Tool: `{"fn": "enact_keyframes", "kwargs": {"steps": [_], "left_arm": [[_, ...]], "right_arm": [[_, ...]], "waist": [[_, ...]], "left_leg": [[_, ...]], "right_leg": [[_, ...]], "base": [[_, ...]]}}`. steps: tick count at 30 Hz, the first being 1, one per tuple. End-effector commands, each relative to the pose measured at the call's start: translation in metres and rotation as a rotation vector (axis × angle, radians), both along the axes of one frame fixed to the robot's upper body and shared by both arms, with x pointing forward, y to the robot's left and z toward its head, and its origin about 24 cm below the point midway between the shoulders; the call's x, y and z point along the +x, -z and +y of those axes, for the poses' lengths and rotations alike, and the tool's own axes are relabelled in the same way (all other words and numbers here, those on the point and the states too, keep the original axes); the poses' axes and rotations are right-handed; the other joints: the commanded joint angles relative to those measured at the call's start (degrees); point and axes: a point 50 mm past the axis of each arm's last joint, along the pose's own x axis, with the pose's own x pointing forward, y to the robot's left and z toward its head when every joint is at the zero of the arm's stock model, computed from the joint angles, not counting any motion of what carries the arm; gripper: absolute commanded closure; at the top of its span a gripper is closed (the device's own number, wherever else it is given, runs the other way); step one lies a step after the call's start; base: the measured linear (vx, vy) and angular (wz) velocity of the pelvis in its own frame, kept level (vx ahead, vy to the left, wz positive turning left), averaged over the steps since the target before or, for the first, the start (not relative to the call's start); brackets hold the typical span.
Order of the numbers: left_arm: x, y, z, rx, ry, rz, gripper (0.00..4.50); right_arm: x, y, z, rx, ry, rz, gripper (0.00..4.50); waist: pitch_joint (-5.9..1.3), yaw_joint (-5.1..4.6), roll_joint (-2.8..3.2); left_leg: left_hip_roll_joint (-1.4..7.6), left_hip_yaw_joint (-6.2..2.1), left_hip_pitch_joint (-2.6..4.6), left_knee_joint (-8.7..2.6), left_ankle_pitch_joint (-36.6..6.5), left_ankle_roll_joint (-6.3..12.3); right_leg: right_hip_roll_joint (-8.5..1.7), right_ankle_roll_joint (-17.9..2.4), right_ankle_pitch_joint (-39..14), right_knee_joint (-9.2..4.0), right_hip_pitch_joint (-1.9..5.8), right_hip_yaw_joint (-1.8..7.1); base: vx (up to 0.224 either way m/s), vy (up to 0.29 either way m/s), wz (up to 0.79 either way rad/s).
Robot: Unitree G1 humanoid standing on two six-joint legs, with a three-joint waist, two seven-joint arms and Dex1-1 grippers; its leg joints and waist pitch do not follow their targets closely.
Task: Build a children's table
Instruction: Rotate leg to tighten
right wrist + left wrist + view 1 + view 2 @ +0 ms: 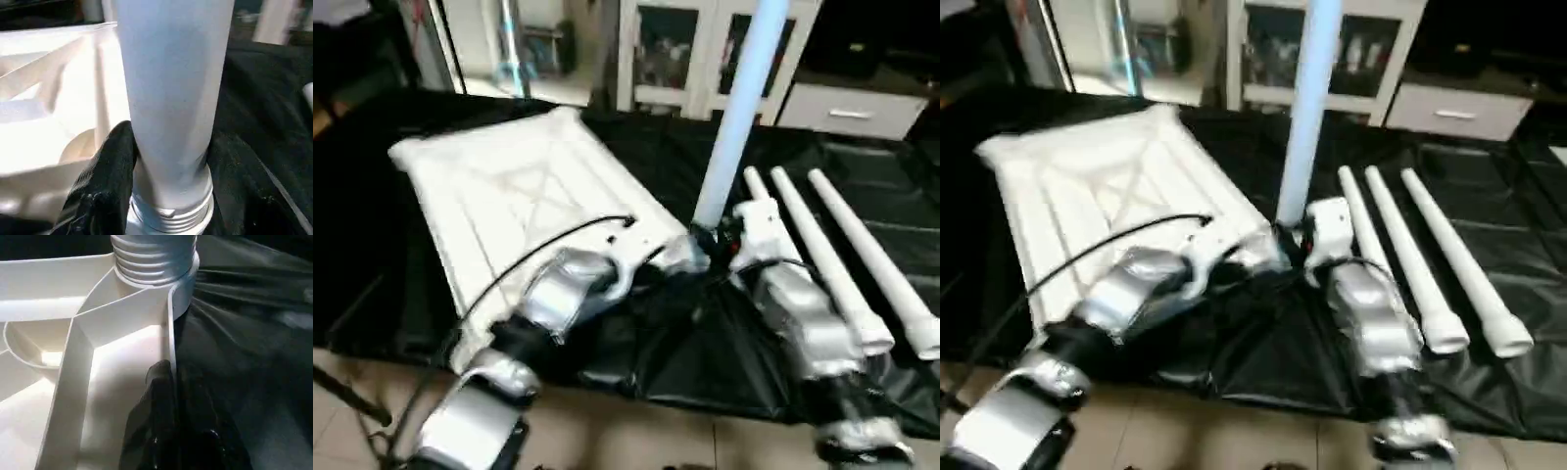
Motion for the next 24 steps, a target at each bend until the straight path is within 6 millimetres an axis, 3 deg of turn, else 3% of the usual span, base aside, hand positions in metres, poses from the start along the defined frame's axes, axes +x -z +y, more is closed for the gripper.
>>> {"fn": "enact_keyframes", "kwargs": {"steps": [1, 9, 10, 12, 15, 21, 24], "left_arm": [[0.015, -0.028, 0.002, -0.013, -0.031, -0.132, 4.50], [0.016, -0.025, 0.008, 0.013, -0.038, -0.121, 4.50], [0.016, -0.024, 0.009, 0.014, -0.036, -0.119, 4.50], [0.015, -0.022, 0.010, 0.017, -0.027, -0.112, 4.50], [0.013, -0.020, 0.011, 0.017, 0.002, -0.115, 4.50], [0.001, -0.007, 0.023, 0.051, 0.134, -0.109, 4.50], [-0.005, -0.004, 0.031, 0.046, 0.187, -0.094, 4.50]], "right_arm": [[-0.007, 0.031, -0.001, -0.057, 0.060, 0.137, 2.63], [-0.004, 0.028, 0.002, -0.053, 0.055, 0.098, 2.63], [-0.004, 0.028, 0.002, -0.052, 0.056, 0.093, 2.63], [-0.005, 0.025, 0.002, -0.009, 0.038, 0.075, 2.63], [-0.006, 0.020, 0.003, 0.040, 0.006, 0.050, 1.93], [-0.014, 0.000, -0.012, 0.118, -0.106, -0.028, 1.46], [-0.018, -0.006, -0.024, 0.111, -0.165, -0.043, 1.16]], "waist": [[-3.88, 0.53, -0.20], [-4.17, 0.87, 0.07], [-4.17, 0.87, 0.07], [-3.91, 0.86, 0.09], [-3.84, 0.92, 0.03], [-3.83, 1.01, 0.06], [-3.65, 1.14, 0.21]], "left_leg": [[2.36, -1.31, -0.08, -4.64, -12.5, 1.70], [2.54, -0.99, -0.38, -4.34, -6.4, 4.63], [2.54, -0.99, -0.38, -4.34, -6.4, 4.63], [2.59, -0.95, -0.14, -4.52, -9.5, 4.09], [2.66, -1.06, -0.14, -4.67, -10.7, 3.60], [2.91, -1.13, -0.35, -4.73, -9.4, 4.21], [2.95, -1.06, -0.29, -4.77, -10.1, 3.83]], "right_leg": [[-3.99, -9.2, -20.5, -4.87, 2.67, 2.43], [-3.99, -14.2, -7.4, -3.32, 3.40, 2.56], [-3.99, -14.2, -7.4, -3.32, 3.40, 2.56], [-4.02, -13.5, -12.2, -3.92, 3.28, 2.54], [-4.09, -12.6, -14.4, -4.18, 3.26, 2.55], [-4.09, -13.0, -11.9, -3.74, 3.43, 2.67], [-4.21, -12.6, -14.5, -4.04, 3.25, 2.71]], "base": [[0.000, 0.000, 0.00], [0.000, 0.000, 0.00], [0.000, 0.000, 0.00], [0.000, 0.000, 0.00], [0.000, 0.000, 0.00], [0.000, 0.000, 0.00], [0.000, 0.000, 0.00]]}}
